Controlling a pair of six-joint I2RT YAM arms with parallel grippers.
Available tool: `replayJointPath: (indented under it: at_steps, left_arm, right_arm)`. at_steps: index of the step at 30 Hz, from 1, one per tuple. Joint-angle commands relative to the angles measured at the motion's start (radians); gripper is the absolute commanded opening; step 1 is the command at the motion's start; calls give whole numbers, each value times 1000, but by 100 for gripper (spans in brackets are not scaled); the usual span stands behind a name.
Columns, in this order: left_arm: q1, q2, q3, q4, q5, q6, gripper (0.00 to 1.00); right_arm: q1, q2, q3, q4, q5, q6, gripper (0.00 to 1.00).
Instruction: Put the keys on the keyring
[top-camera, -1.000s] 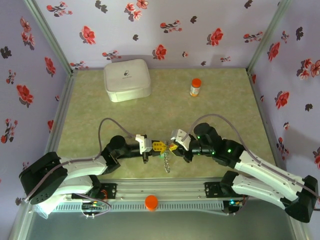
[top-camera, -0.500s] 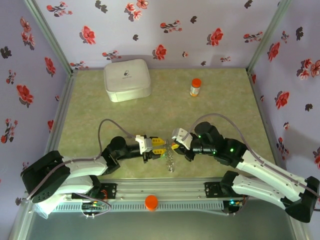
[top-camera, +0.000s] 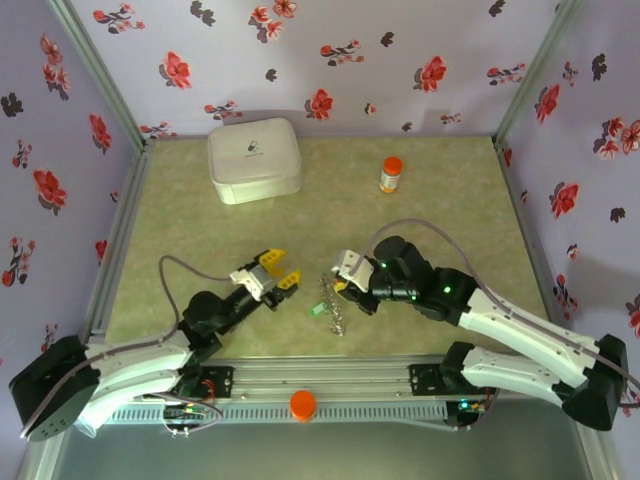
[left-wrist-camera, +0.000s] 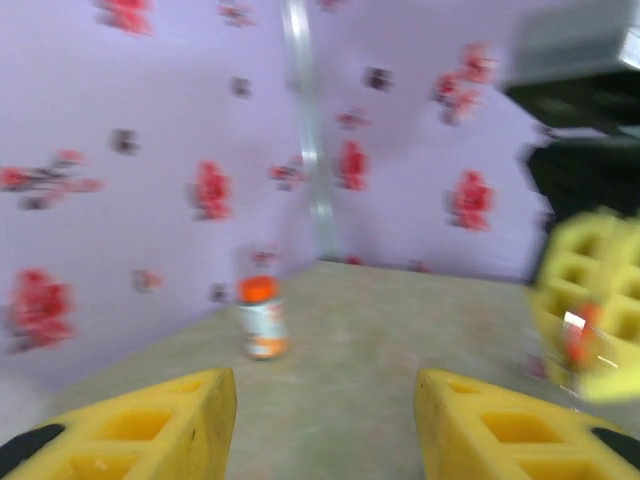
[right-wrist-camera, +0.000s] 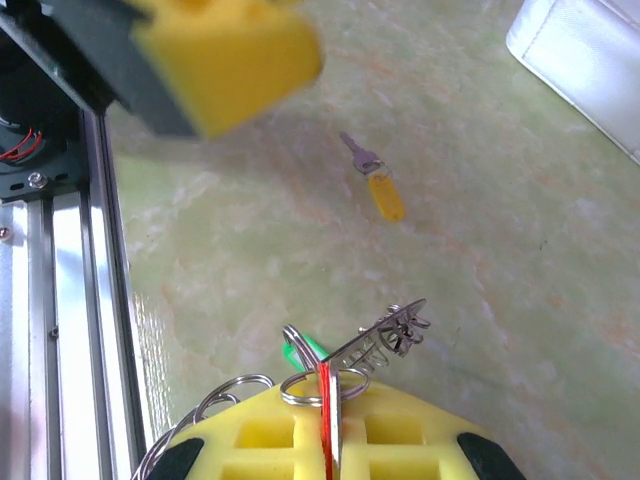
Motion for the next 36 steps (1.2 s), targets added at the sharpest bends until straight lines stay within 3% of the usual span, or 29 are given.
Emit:
replayJointPath:
  at_steps: [1,9,20,31,36]
  left_arm:
    - [6,-100,-37,15,-356,45,52]
    - [18,-268,-70,-101,-446,-23,55]
    - [32,-283,-47,-139,-616,7,64]
    - [44,-358,-35,-208,-592,-5,70]
    - [51,-389,-16,-298,-559,-62,70]
  right_arm:
    - [19,50,45,150,-19,20,0]
    - [26,169,63,346,-31,40,0]
    - [13,328,163,406,110,55,0]
    - [-54,602,384,524,156,67,0]
    - [-83,683,387,522,160,84,0]
